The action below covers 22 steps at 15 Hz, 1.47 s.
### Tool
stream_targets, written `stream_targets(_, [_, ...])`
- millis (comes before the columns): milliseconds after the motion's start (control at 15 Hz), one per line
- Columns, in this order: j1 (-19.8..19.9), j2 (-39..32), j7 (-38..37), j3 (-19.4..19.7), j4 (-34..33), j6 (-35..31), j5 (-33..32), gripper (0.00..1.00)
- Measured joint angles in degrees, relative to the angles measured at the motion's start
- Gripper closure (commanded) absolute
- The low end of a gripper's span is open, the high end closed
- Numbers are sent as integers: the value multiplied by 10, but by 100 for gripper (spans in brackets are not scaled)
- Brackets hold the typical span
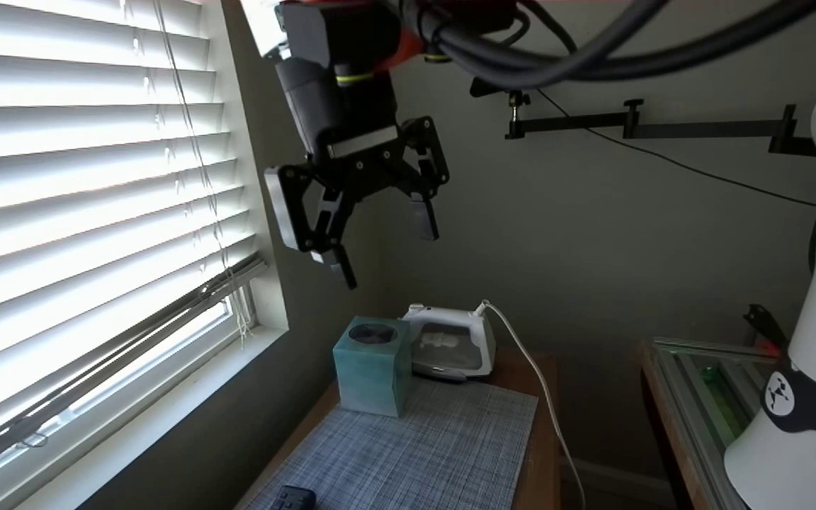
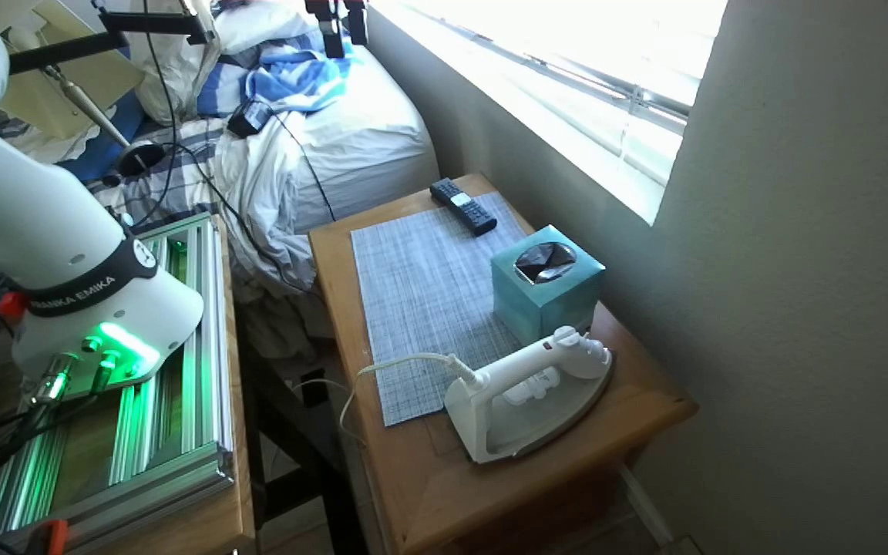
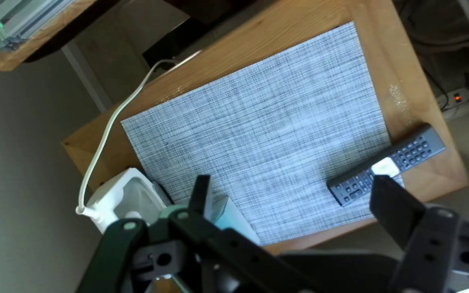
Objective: Put the remote on top of the box
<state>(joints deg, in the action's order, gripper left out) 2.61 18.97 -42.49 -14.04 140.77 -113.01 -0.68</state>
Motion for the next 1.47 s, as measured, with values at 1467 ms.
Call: stream_targets(1467, [-45, -352, -314, 84, -61, -291, 128, 0])
